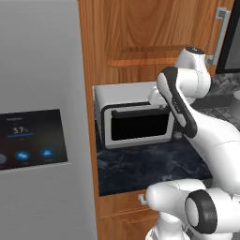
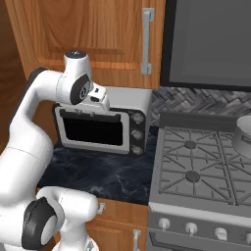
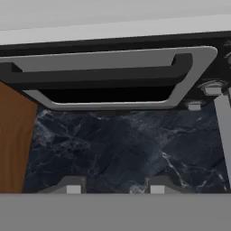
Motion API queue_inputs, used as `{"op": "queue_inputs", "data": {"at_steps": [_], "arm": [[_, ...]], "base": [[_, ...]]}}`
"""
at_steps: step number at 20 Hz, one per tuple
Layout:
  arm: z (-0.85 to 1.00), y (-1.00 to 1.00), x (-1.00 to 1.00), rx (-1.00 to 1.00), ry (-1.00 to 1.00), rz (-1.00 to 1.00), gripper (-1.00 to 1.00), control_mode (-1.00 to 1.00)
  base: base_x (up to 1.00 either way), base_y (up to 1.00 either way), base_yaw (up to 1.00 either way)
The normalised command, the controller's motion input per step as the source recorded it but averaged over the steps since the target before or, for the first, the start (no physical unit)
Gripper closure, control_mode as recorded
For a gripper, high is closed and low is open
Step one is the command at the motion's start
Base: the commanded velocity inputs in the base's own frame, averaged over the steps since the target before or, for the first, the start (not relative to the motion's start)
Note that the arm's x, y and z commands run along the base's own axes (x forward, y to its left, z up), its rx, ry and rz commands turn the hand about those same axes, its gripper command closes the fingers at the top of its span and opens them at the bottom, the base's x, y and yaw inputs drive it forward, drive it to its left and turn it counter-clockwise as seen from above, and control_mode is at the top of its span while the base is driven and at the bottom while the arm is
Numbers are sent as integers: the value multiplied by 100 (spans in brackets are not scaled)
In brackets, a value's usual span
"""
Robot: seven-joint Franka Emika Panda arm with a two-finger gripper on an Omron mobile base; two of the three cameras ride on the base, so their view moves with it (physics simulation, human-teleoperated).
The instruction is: Open the cabinet and move the ladle to the pot. Then close the cabinet.
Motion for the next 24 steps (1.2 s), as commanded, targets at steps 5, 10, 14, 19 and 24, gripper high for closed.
{"op": "queue_inputs", "data": {"at_steps": [5, 10, 14, 19, 24], "arm": [[0, 0, -11, 0, -10, 0, -100, -100], [9, -2, -35, 0, -32, -1, -100, -100], [43, -34, -33, 0, -23, -5, -100, -100], [58, -45, -29, 0, -10, -12, -100, -100], [69, -54, -31, 0, -3, -17, -100, -100]], "base": [[0, 0, 0], [0, 0, 0], [0, 0, 0], [0, 0, 0], [0, 0, 0]]}}
